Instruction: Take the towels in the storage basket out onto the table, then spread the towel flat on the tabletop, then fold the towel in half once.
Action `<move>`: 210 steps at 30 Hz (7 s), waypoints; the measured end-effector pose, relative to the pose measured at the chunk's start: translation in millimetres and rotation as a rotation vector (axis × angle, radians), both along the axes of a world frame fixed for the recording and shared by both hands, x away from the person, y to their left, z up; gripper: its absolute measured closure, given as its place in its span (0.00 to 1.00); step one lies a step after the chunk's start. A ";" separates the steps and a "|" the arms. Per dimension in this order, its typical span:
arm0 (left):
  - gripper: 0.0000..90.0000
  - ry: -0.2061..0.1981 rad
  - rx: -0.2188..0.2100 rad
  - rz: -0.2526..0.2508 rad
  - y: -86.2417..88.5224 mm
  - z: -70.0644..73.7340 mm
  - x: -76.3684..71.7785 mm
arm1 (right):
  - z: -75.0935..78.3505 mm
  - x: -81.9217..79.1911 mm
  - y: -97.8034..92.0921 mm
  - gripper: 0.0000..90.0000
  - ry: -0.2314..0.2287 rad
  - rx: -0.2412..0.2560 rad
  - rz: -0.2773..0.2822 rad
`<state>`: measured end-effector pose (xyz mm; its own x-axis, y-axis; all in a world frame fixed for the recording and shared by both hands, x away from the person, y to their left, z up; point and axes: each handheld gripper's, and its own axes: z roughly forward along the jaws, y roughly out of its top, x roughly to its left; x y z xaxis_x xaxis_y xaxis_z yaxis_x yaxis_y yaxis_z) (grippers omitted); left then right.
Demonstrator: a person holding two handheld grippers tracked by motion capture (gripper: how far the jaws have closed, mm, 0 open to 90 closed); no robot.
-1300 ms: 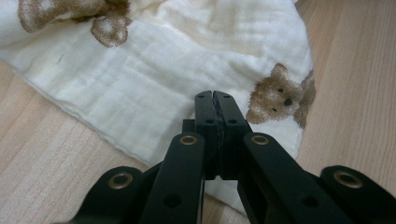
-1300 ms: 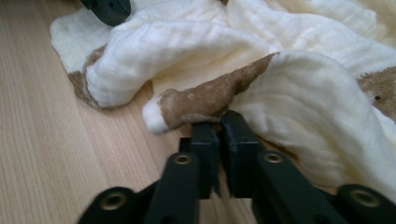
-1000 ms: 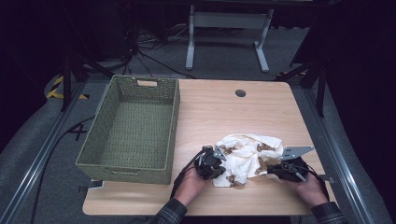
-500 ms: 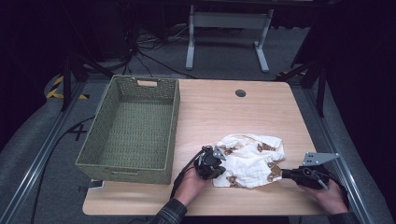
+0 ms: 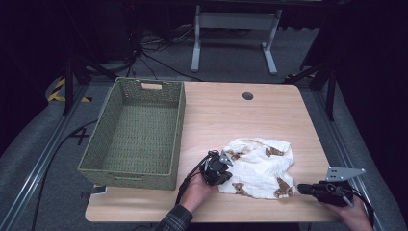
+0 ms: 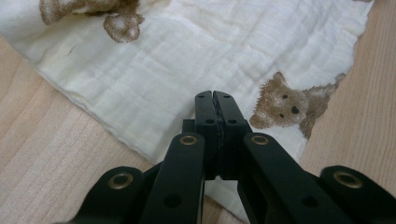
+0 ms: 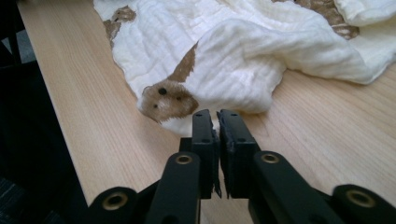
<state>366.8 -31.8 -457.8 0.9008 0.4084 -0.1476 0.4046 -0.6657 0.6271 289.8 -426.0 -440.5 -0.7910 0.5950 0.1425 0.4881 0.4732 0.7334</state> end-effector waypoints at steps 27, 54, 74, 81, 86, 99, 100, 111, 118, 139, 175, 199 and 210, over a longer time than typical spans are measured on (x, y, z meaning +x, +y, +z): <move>1.00 0.033 0.040 -0.008 15.4 3.1 -24.9 | -13.9 16.1 20.1 1.00 0.053 -0.084 0.073; 0.88 0.044 -0.040 0.060 20.5 18.6 -9.8 | -0.9 27.5 17.0 0.88 0.015 -0.045 0.014; 0.84 -0.037 -0.019 0.227 5.0 33.2 65.3 | 15.8 90.6 27.5 0.82 -0.039 -0.039 0.016; 0.79 0.000 0.027 0.267 1.2 17.3 86.8 | 16.5 111.2 25.8 0.81 -0.045 -0.038 -0.001; 0.76 0.031 0.035 0.237 -2.3 9.9 87.8 | 15.0 117.6 22.7 0.81 -0.044 -0.036 -0.016; 0.99 -0.011 0.042 0.247 -5.3 11.1 88.9 | 4.1 136.3 26.3 0.76 -0.050 -0.100 -0.045; 0.99 -0.016 0.037 0.255 -4.3 13.3 90.3 | 3.2 137.9 27.6 0.75 -0.047 -0.109 -0.050; 0.99 -0.057 -0.042 0.333 -0.3 24.1 108.5 | -4.5 145.9 31.7 0.97 -0.047 -0.173 -0.054; 0.99 -0.087 -0.089 0.367 0.5 31.3 126.6 | 10.5 158.3 22.6 0.97 -0.072 -0.100 -0.082; 0.78 -0.086 -0.037 0.369 3.3 30.1 128.2 | 11.2 166.6 9.7 0.88 -0.087 -0.060 -0.153; 0.97 -0.082 -0.017 0.451 5.0 11.5 153.0 | -6.2 204.5 0.4 0.97 -0.047 -0.032 -0.256; 0.97 -0.156 -0.068 0.443 15.3 61.7 111.1 | 32.8 163.5 -9.9 0.98 -0.158 0.011 -0.218; 0.97 -0.159 -0.053 0.428 22.4 61.8 78.9 | 30.1 131.7 -7.1 0.98 -0.150 -0.008 -0.180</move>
